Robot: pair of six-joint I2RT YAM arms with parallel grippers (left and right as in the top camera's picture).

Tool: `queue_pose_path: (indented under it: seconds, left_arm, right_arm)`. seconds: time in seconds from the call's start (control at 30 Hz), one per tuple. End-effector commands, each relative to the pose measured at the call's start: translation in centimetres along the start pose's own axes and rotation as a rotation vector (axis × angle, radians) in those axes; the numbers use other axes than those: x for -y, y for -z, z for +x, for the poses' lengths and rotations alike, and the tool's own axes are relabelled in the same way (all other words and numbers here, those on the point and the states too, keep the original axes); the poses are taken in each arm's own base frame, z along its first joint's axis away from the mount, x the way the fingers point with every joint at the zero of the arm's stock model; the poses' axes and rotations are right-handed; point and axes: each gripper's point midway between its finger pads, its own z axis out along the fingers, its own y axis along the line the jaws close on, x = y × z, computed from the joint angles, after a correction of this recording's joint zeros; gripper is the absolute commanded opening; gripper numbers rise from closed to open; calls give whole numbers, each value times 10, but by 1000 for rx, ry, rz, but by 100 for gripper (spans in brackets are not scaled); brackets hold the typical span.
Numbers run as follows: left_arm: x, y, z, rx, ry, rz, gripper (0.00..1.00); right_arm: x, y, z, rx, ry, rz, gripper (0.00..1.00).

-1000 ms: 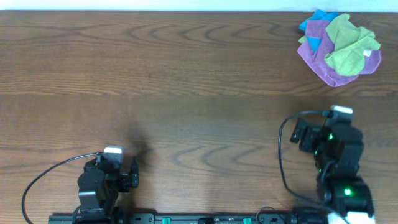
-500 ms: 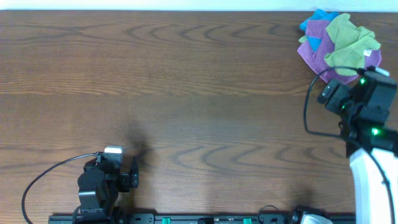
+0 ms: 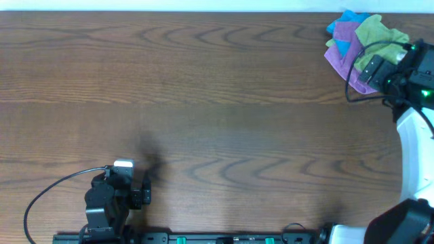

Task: Fold the cloth
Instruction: 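Reach the right gripper to the cloth pile and grasp the lime-green cloth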

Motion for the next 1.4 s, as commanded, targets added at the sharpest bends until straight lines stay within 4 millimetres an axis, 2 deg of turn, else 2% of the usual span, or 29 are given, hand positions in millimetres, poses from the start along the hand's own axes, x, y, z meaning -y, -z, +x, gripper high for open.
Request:
queue_pose_path:
  seconds: [0.0, 0.1, 0.3, 0.63, 0.87, 0.97, 1.13, 1.37]
  left_arm:
    - [0, -4, 8, -20, -16, 0, 95]
    - [0, -4, 8, -20, -16, 0, 95]
    - [0, -4, 8, -20, -16, -1, 95]
    - [0, -4, 8, -20, -16, 0, 95]
    - [0, -4, 8, -20, -16, 0, 95]
    - [1, -4, 8, -21, -16, 0, 95]
    - [0, -4, 8, -20, -16, -1, 95]
    - [0, -4, 8, -20, -16, 0, 95]
  right_arm:
    - [-1, 0, -19, 57, -20, -10, 99]
    - [9, 0, -29, 102, -22, 45, 99]
    - [2, -13, -44, 162, -36, 7, 99]
    - [-7, -78, -52, 136, -96, 0, 99]
    - [-8, -109, -69, 145, -118, 20, 99]
    - [-5, -123, -70, 138, -155, 23, 99]
    - [6, -142, -60, 114, -232, 41, 99]
    - [13, -156, -51, 94, -280, 51, 99]
